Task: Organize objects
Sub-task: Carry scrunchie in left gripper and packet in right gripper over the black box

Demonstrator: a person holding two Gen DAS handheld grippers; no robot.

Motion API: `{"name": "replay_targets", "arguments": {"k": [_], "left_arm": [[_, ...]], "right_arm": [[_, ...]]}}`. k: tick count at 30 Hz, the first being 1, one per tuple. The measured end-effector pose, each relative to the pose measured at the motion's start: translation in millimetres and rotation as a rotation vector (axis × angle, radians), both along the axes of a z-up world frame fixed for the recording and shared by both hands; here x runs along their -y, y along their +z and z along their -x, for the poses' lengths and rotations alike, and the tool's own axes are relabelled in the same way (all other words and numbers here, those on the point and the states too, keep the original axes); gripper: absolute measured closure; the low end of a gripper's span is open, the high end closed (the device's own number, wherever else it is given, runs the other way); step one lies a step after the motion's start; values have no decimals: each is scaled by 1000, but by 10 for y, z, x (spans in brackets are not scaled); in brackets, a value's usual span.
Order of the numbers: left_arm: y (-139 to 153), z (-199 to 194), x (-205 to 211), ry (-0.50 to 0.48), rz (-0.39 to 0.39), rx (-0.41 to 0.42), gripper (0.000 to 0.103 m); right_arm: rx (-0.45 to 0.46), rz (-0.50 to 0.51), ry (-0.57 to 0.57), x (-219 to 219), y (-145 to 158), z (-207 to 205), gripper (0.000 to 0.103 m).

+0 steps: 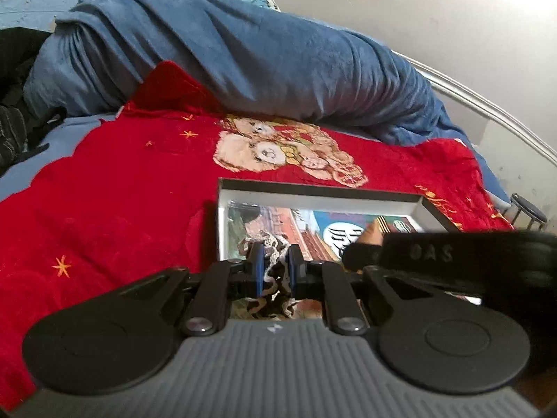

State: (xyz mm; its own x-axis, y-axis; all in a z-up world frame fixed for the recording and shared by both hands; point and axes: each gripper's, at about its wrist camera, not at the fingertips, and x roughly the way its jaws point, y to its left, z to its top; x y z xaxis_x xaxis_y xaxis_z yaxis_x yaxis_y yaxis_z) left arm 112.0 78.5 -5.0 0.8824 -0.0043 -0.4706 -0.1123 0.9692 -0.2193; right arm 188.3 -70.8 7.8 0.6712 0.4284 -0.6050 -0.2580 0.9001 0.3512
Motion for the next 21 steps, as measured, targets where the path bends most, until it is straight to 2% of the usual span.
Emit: {"name": "replay_targets", "arguments": {"k": [4,8,21], "left_arm": [[-50,13,64,-7,-5,-24,85],[-57,23,160,-11,-54,-22,85],[-104,-15,93,1,-19,-60,83]], "right_arm": [[10,31,18,-21,-22,4,66],[2,46,24,-48,-35,21,65],[-27,51,27,-78,-117,-6,65]]}}
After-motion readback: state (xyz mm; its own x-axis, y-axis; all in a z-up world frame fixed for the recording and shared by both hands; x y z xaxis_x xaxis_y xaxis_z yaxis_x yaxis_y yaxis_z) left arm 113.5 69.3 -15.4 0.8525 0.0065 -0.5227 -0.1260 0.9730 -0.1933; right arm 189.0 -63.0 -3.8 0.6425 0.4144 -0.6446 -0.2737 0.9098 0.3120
